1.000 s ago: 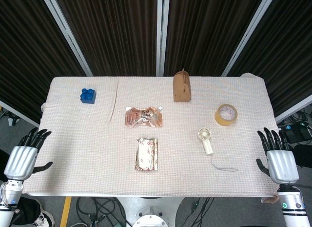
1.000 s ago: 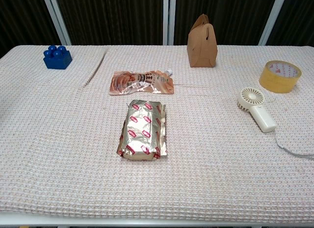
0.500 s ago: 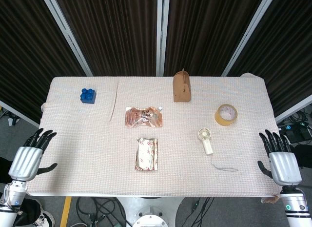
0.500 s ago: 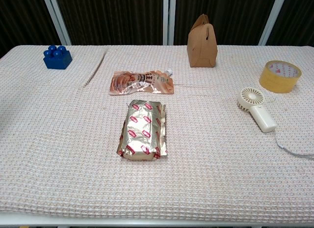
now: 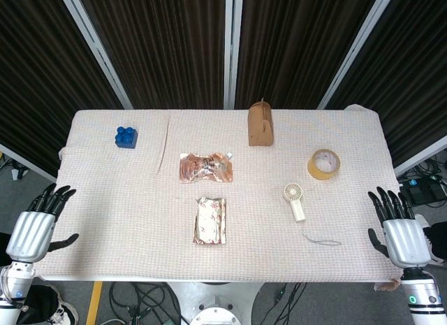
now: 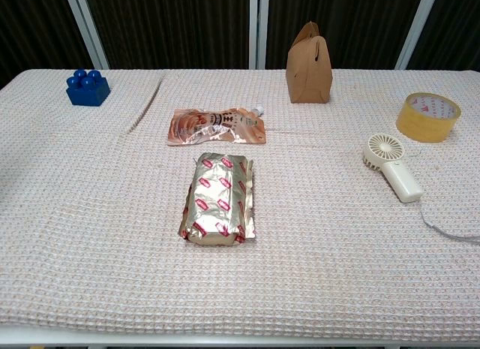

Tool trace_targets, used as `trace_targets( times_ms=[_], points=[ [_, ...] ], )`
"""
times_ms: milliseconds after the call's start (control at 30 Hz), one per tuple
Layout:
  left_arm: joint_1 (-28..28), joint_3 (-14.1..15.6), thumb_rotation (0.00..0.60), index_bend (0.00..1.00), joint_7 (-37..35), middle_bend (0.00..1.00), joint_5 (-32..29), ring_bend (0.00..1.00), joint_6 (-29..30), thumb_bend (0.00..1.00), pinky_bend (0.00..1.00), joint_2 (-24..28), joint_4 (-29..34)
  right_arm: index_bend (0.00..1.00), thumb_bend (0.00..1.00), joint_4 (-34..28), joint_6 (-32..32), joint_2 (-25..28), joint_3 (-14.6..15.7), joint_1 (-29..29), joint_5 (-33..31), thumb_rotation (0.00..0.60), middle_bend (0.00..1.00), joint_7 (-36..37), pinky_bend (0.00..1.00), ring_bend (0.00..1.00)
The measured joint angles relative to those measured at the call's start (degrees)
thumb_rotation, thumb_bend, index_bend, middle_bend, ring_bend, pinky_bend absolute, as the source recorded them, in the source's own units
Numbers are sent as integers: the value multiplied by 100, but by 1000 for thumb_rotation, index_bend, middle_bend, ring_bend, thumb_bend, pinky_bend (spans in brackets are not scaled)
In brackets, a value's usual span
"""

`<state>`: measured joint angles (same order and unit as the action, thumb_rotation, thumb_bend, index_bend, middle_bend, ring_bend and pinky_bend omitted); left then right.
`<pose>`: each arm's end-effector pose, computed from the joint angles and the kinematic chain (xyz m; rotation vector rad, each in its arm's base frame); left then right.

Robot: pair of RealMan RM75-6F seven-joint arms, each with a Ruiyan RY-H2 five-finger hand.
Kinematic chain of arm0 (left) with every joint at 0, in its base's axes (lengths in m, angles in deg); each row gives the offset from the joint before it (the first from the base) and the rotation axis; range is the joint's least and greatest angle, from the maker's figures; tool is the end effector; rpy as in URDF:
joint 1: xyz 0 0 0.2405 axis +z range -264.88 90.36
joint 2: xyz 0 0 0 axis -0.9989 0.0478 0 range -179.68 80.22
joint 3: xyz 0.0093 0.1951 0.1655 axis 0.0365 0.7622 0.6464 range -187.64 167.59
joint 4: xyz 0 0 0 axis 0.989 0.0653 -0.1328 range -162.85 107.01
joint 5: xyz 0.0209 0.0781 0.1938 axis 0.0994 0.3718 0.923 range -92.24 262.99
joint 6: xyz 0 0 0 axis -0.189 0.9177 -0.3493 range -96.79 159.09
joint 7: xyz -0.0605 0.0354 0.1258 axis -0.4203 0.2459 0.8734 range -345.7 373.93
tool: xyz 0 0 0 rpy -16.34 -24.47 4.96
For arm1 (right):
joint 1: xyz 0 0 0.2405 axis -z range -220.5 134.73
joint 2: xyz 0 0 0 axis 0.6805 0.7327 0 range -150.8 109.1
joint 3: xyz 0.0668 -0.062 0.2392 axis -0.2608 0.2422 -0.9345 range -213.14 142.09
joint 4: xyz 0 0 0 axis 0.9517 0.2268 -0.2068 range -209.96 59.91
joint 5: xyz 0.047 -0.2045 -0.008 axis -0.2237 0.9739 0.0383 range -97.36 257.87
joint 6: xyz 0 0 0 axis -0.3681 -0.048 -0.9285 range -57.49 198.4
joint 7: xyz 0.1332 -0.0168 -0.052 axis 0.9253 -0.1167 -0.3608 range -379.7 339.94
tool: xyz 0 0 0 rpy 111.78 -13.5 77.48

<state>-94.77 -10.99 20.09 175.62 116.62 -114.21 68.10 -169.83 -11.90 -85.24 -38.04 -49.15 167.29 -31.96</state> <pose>-0.2815 0.1856 0.1442 -1.5041 -0.8310 -0.9405 -0.2977 -0.1860 0.1454 1.5030 -0.7880 0.7827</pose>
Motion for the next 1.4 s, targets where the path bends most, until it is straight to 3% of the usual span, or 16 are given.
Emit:
trace_targets(
  times_ms=[33, 167, 200, 233, 267, 300, 400, 467, 900, 1400],
  points=[
    [2, 2, 600, 123, -14, 104, 2, 33, 1, 0, 209, -10, -12, 0, 985, -2, -5, -9, 8, -6, 40, 600, 0, 9, 0, 0],
    [1, 16, 600, 123, -34, 103, 6, 33, -26, 0, 209, -19, -43, 0, 1000, -21, -23, -79, 28, -33, 148, 600, 44, 192, 13, 1],
    [2, 19, 600, 123, -32, 103, -6, 33, -38, 0, 210, -13, -32, 0, 1000, -36, -10, -87, 38, -40, 160, 600, 123, 241, 105, 51],
    [2, 22, 600, 123, -30, 103, -13, 33, -49, 0, 211, -5, -18, 4, 1000, -62, 11, -86, 49, -46, 167, 600, 188, 276, 202, 120],
    [2, 25, 600, 123, -29, 103, -19, 33, -60, 0, 211, 8, -4, 19, 1000, -106, 43, -70, 66, -53, 173, 600, 304, 288, 394, 272],
    [3, 29, 600, 123, -27, 104, -20, 33, -68, 0, 213, 26, 7, 41, 1000, -142, 73, -47, 82, -59, 177, 600, 468, 282, 601, 485],
    [10, 33, 600, 123, -54, 103, -24, 33, -66, 0, 216, 25, 5, 62, 1000, -245, 222, 40, 149, -83, 174, 600, 827, 254, 817, 805],
    [14, 42, 600, 123, -86, 103, -31, 33, -78, 0, 216, 1, -14, 62, 1000, -274, 338, 64, 193, -104, 155, 600, 923, 189, 850, 884],
    [-76, 89, 600, 122, -308, 103, -9, 34, -292, 0, 216, -134, -271, 62, 1000, -406, 1389, -286, 276, -419, -617, 600, 967, -753, 855, 908],
    [-162, 101, 600, 123, -628, 103, -69, 33, -469, 0, 216, -156, -483, 0, 1000, -235, 2307, -1154, -45, -1217, -2011, 600, 968, -1886, 854, 912]
  ],
)
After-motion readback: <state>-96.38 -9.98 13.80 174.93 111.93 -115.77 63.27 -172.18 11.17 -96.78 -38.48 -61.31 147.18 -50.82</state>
